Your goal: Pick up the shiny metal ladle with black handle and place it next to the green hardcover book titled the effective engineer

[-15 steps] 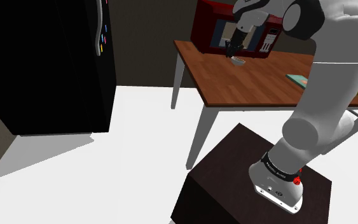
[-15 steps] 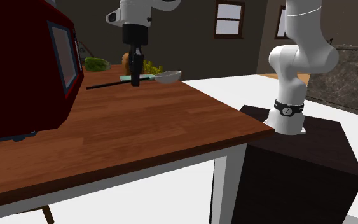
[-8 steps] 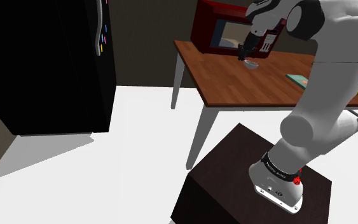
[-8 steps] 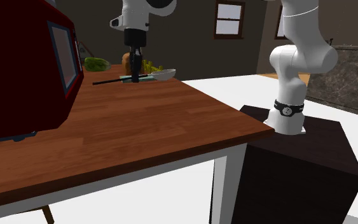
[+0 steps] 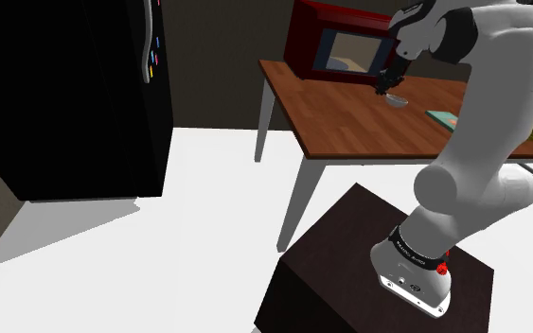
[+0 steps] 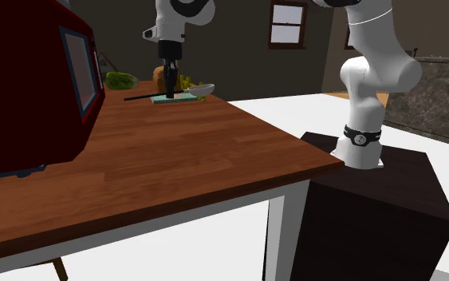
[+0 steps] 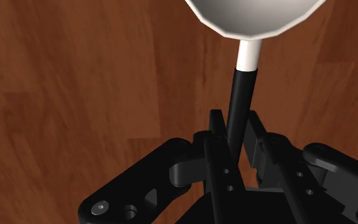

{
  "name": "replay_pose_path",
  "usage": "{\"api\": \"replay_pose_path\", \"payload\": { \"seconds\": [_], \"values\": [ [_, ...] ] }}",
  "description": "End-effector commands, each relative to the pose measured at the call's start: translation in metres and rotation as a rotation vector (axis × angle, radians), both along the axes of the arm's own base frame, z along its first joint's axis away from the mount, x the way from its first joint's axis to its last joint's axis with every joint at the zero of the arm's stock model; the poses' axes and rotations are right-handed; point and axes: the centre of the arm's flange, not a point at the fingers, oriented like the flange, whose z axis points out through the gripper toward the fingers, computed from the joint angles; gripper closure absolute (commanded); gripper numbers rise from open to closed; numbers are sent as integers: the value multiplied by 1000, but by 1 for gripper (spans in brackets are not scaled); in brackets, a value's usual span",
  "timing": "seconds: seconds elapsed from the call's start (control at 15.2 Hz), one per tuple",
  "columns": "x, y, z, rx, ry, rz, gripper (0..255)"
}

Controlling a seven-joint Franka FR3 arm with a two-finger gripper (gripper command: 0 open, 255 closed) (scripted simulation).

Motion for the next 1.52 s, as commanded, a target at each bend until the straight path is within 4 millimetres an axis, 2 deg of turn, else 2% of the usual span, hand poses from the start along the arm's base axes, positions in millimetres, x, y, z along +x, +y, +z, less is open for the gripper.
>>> {"api": "replay_pose_path", "payload": {
  "seconds": [0.0,0.66,0.73,1.45],
  "values": [
    [-15,-19,1,0,0,2,255],
    [-107,-113,-7,0,0,2,255],
    [-110,-116,-7,0,0,2,255],
    [-110,-116,-65,0,0,2,255]
  ]
}}
